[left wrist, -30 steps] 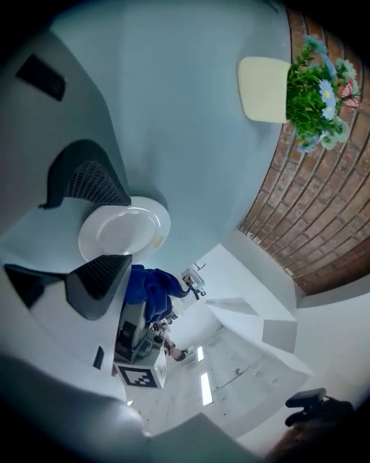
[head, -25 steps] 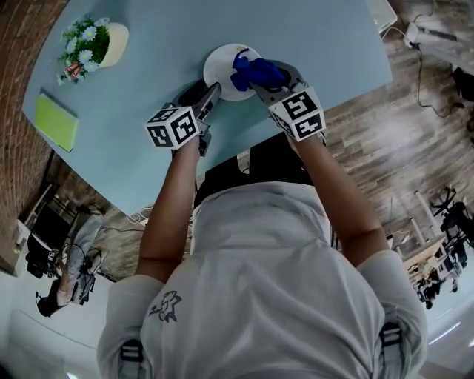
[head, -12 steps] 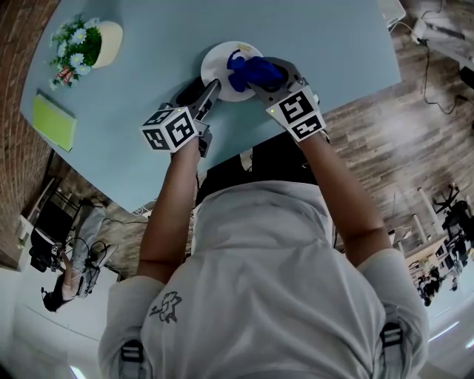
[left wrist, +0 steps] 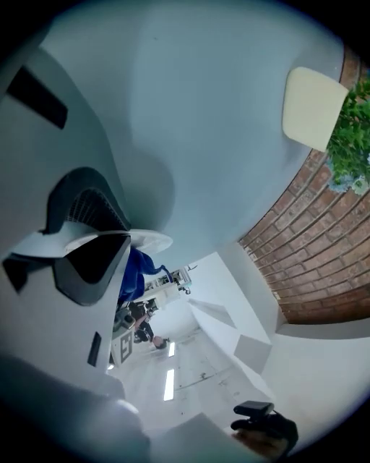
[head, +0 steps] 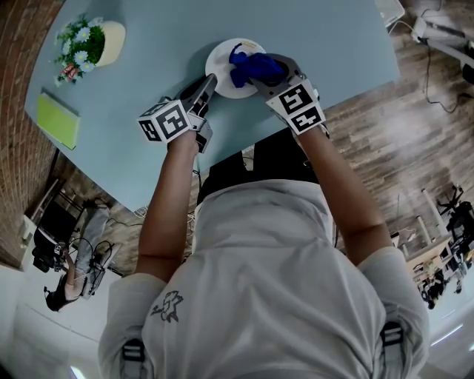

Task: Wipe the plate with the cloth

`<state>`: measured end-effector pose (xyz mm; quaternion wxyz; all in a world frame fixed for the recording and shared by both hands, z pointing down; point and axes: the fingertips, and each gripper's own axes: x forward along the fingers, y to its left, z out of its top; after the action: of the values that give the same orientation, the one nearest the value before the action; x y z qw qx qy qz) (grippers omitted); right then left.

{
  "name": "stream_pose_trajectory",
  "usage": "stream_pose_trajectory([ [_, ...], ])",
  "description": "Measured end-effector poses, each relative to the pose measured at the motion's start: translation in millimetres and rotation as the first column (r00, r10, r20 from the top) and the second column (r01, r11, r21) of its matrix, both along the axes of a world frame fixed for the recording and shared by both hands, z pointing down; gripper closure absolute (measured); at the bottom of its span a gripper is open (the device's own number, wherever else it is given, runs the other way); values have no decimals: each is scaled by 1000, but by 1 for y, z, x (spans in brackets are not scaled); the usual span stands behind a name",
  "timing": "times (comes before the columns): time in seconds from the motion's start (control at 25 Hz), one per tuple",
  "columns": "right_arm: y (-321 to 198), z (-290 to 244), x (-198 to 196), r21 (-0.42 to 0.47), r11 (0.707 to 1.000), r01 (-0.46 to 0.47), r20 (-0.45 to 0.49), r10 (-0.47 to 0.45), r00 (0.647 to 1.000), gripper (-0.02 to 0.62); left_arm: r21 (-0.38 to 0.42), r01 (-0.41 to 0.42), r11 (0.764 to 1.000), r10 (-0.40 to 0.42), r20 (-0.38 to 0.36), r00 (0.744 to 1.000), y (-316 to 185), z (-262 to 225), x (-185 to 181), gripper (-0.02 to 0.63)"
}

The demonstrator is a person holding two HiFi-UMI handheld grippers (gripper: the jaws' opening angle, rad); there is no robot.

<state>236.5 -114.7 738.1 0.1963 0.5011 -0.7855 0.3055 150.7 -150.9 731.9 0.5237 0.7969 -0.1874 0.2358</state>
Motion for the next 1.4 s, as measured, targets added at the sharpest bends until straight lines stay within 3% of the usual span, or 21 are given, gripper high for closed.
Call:
stream_pose_trajectory([
  [0.16,-1,1,-3,9,1000,-8,-7,8,1000,433,-95,-16,995,7,-91,996,12,0,2,581],
  [0.32,-2,2,-3,30,1000,-4,-26,5,1000,433,-117,-30,993,16,-114,993,11,5,3,583],
  [0.48,-3,1,3,7,1000,-5,6,5,1000,431,-167,16,986,-46,-180,983,12,-11,8,586],
  [0.6,-6,-25,5,26,999,39,-42,-38,998,430,-177,51,983,-89,-213,973,21,-33,2,586],
  [0.76,-41,-101,-16,143,976,161,-156,-139,978,430,-85,50,995,-71,-255,964,23,-88,-3,586],
  [0.92,-76,-177,-78,247,908,339,-240,-281,929,431,36,158,987,-138,-321,937,-15,-153,-33,586],
  [1.04,-72,-217,-123,280,859,429,-272,-357,893,431,113,260,959,-202,-370,907,-39,-201,-70,588],
  [1.2,-56,-244,-169,266,821,505,-308,-424,852,431,122,370,921,-282,-445,850,-50,-253,-128,586],
  [1.4,-80,-266,-179,227,820,526,-408,-410,816,431,167,446,879,-325,-475,818,-47,-283,-205,584],
])
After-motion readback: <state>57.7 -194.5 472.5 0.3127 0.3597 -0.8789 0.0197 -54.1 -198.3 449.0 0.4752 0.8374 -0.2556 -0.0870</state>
